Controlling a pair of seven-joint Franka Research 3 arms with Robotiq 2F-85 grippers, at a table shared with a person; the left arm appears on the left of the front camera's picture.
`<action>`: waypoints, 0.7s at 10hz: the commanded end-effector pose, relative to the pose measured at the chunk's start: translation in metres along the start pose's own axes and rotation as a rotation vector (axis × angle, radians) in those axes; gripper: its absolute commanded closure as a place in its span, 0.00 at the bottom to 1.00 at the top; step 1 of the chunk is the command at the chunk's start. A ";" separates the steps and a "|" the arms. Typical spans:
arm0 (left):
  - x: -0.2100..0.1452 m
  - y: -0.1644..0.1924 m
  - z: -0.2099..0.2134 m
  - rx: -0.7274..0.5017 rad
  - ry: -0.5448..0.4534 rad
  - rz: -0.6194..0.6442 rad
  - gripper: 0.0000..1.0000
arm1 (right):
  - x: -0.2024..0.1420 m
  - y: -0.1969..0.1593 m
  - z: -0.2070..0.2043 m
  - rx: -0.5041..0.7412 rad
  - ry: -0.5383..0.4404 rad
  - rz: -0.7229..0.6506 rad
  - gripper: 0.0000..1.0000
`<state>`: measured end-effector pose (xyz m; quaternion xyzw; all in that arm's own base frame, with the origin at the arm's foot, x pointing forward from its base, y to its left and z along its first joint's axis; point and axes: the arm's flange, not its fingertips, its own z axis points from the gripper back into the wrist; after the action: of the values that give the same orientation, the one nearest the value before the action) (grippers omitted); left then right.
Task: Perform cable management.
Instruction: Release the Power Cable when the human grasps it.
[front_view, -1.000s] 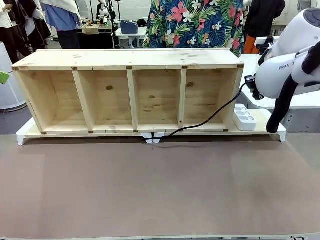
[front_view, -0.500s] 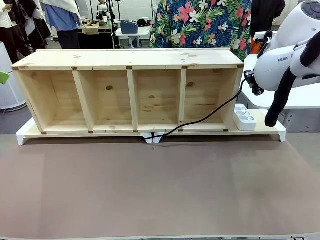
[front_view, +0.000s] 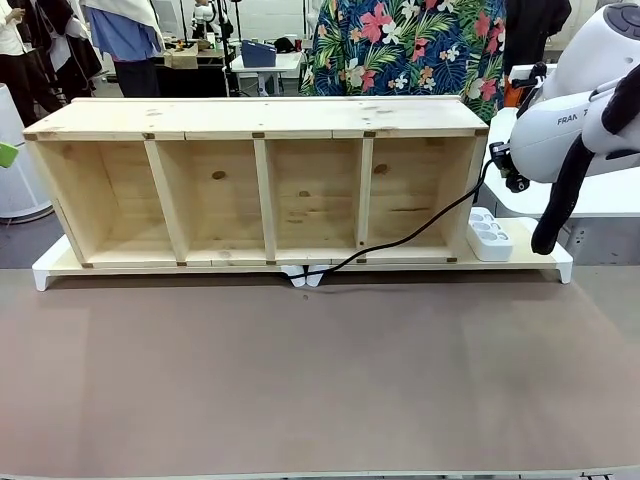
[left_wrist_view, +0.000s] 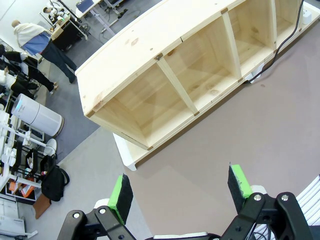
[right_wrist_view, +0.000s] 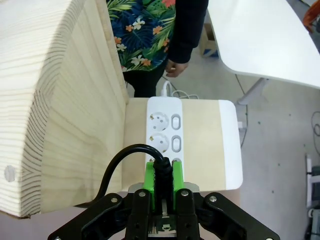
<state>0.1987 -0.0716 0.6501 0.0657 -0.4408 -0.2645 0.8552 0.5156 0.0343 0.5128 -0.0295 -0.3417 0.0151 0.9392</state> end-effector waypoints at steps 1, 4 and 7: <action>0.000 0.000 0.000 0.002 -0.001 0.000 0.00 | 0.002 0.002 0.002 0.003 -0.009 0.001 0.83; 0.000 0.000 0.000 0.002 -0.001 0.000 0.00 | 0.002 0.002 0.002 0.003 -0.009 0.001 0.83; 0.000 0.000 0.000 0.002 -0.001 0.000 0.00 | 0.002 0.002 0.002 0.003 -0.009 0.001 0.83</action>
<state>0.1987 -0.0716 0.6501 0.0657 -0.4408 -0.2645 0.8552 0.5156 0.0344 0.5128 -0.0294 -0.3417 0.0151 0.9392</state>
